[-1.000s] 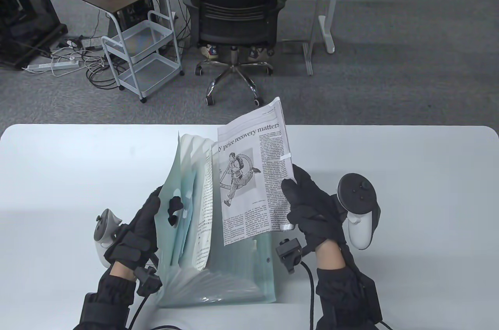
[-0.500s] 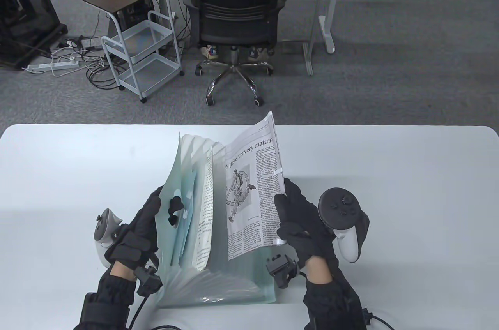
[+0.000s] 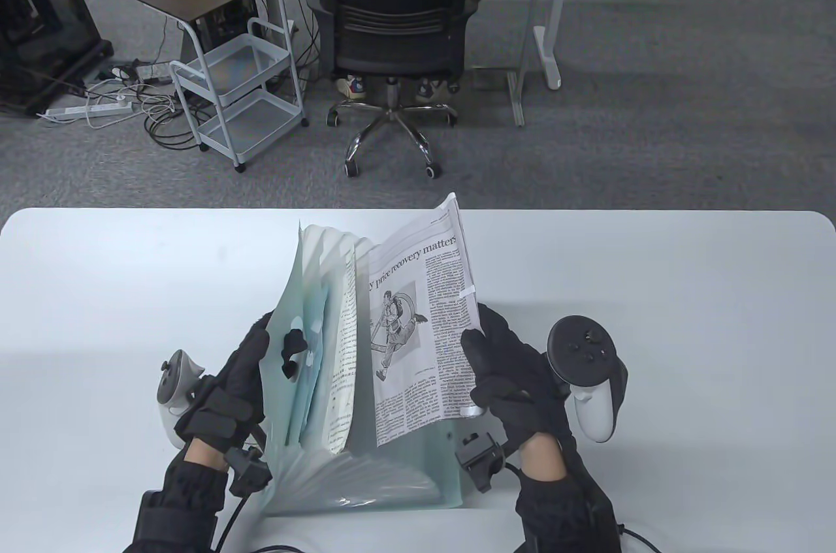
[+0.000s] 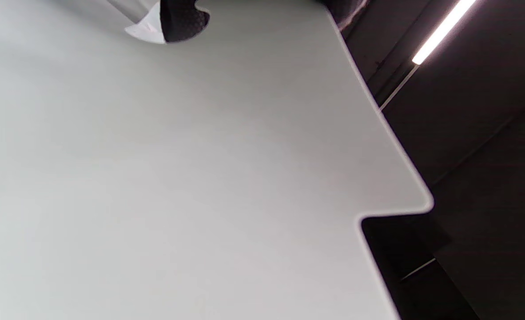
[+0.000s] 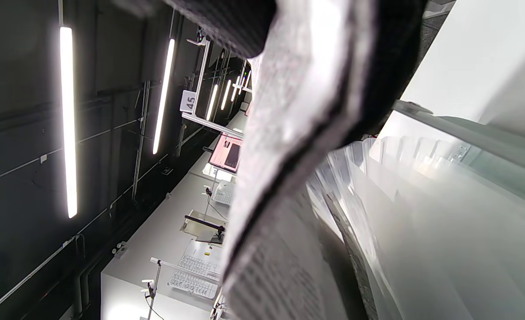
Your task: Sort materials into accordion folder compartments
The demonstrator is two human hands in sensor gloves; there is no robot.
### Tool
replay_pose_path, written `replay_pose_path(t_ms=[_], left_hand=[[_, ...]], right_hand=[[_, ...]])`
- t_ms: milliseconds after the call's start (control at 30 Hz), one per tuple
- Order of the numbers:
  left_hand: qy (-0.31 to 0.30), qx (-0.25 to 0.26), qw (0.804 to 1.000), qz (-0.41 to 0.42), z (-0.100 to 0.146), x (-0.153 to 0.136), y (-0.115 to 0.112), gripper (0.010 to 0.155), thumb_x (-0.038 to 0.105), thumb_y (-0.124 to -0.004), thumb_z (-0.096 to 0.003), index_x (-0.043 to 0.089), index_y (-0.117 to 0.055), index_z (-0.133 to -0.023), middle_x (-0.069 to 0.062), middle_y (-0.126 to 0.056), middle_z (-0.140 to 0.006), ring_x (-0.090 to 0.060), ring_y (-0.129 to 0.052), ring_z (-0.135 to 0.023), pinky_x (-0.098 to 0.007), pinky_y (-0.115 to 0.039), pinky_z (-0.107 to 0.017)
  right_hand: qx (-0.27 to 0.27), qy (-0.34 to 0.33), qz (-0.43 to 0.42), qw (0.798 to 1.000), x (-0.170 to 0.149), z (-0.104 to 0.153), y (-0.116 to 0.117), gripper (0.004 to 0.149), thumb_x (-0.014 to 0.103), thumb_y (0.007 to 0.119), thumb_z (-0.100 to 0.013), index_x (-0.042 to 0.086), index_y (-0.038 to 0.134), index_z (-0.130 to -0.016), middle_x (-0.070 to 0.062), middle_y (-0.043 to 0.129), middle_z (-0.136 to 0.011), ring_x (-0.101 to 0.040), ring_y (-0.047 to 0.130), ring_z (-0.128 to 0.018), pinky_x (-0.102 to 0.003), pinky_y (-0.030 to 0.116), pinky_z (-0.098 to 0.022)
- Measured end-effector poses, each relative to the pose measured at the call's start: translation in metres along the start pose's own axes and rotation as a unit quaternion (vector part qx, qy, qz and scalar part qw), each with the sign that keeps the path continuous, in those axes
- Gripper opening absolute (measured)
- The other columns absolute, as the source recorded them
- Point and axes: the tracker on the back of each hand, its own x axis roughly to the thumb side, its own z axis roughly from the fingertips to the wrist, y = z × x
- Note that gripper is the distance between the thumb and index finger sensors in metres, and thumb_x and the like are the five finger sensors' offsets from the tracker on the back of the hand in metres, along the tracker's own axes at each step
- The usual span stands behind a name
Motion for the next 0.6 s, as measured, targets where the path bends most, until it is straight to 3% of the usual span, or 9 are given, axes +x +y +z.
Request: replay_pose_path(t_ms=[600], left_hand=[[0.001, -0.001, 1.0, 0.0, 0.0, 0.0, -0.001, 0.07, 0.046, -0.053, -0.0753, 0.006, -0.023, -0.124, -0.023, -0.053, -0.115, -0.055, -0.013, -0.116, -0.07, -0.017, -0.072]], right_hand=[[0.019, 0.026, -0.027, 0.999, -0.011, -0.008, 0.013, 0.05, 0.01, 0.057, -0.065, -0.009, 0.046, -0.11, -0.033, 0.076, -0.096, -0.022, 0.107, -0.056, -0.033, 0.094, -0.039]])
